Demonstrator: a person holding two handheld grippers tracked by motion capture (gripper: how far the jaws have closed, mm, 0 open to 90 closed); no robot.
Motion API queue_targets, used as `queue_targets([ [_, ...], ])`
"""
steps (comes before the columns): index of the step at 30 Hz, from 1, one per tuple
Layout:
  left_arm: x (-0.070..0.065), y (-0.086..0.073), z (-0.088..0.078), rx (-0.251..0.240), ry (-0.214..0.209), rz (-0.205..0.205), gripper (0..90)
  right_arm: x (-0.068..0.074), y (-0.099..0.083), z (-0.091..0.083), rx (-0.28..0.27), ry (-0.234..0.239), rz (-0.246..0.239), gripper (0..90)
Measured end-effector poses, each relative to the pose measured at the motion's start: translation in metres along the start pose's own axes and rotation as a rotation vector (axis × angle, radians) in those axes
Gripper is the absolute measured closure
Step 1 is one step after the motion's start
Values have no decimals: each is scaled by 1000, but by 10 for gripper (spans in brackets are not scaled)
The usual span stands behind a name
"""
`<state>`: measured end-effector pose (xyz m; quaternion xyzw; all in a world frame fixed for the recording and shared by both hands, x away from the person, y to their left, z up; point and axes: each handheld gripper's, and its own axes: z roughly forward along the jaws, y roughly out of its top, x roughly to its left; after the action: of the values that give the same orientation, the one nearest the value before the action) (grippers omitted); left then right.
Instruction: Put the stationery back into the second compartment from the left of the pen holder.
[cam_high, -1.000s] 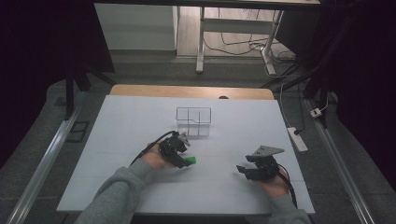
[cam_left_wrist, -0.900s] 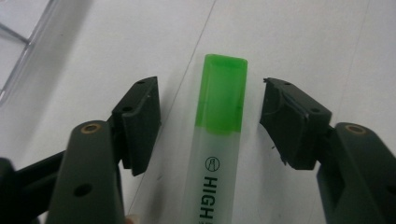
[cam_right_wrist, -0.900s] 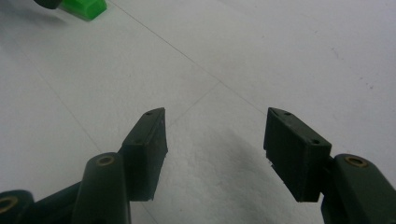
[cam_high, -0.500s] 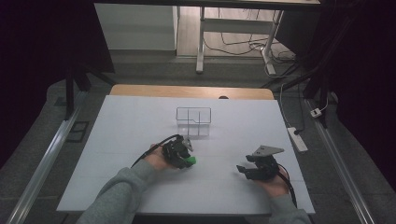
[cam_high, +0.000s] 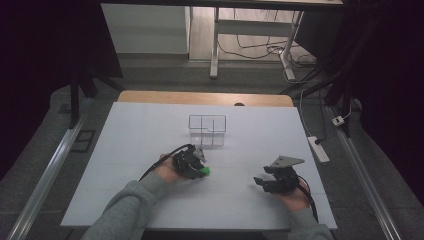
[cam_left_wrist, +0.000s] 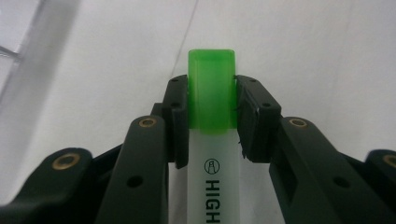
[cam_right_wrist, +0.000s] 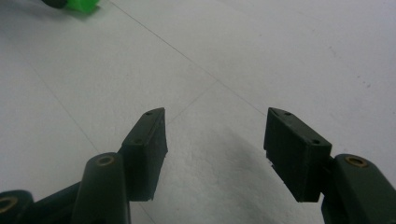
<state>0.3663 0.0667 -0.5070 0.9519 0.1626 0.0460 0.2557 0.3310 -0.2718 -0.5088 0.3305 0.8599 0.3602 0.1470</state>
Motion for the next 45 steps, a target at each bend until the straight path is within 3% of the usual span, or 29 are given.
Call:
queue_targets([
  [7, 7, -8, -29, -124, 11, -61, 665, 0, 0, 0, 0, -2, 1, 387],
  [17, 14, -21, -58, -247, 51, -132, 665, 0, 0, -1, -7, -2, 5, 386],
  [30, 17, -19, -80, -351, 91, -159, 665, -1, 0, -3, -13, -9, 7, 382],
  [45, 31, -4, -105, -439, 127, -183, 664, -2, -2, -6, -27, 0, 0, 364],
])
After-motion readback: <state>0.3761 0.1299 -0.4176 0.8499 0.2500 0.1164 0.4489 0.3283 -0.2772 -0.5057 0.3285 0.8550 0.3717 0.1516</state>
